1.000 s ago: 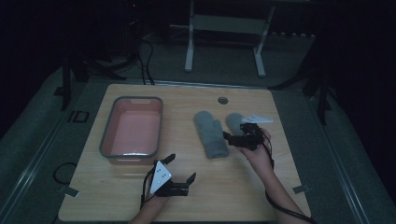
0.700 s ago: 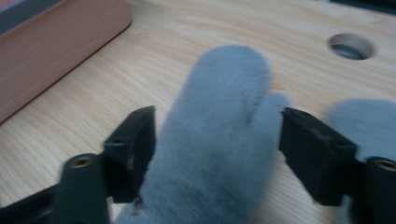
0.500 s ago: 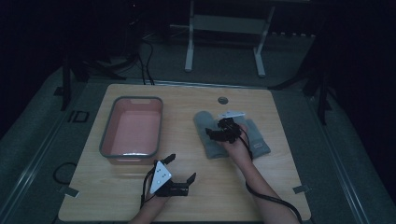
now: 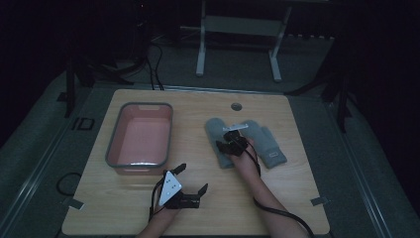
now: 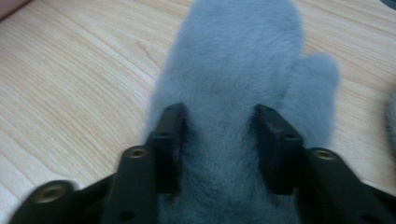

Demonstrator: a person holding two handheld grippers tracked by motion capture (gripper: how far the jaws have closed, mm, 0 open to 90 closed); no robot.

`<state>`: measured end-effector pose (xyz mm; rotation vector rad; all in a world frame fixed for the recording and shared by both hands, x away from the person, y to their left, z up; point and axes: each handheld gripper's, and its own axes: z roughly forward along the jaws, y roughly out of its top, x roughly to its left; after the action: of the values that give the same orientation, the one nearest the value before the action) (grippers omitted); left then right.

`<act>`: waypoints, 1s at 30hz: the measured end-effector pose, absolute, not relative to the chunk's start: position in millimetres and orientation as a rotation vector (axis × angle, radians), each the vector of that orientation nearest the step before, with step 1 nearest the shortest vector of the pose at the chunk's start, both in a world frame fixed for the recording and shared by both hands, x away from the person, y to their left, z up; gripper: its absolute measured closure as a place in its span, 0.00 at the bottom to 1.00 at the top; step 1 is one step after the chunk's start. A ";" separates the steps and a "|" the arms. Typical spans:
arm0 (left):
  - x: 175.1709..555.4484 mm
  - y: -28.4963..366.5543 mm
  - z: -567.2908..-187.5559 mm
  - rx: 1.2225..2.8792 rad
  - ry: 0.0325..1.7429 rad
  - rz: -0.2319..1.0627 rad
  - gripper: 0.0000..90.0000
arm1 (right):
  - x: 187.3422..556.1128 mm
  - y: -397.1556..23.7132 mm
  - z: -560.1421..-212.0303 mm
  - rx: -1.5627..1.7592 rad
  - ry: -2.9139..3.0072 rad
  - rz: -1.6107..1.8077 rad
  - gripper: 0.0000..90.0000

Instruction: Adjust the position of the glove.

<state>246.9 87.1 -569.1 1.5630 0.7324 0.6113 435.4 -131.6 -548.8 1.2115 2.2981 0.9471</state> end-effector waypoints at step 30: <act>247.5 87.4 -569.0 1.560 0.740 0.608 0.01 | 357.6 -142.2 -516.0 1.661 1.964 0.955 0.93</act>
<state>247.5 87.4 -569.0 1.5602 0.7396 0.6077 357.6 -142.2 -516.0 1.6606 1.9641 0.9547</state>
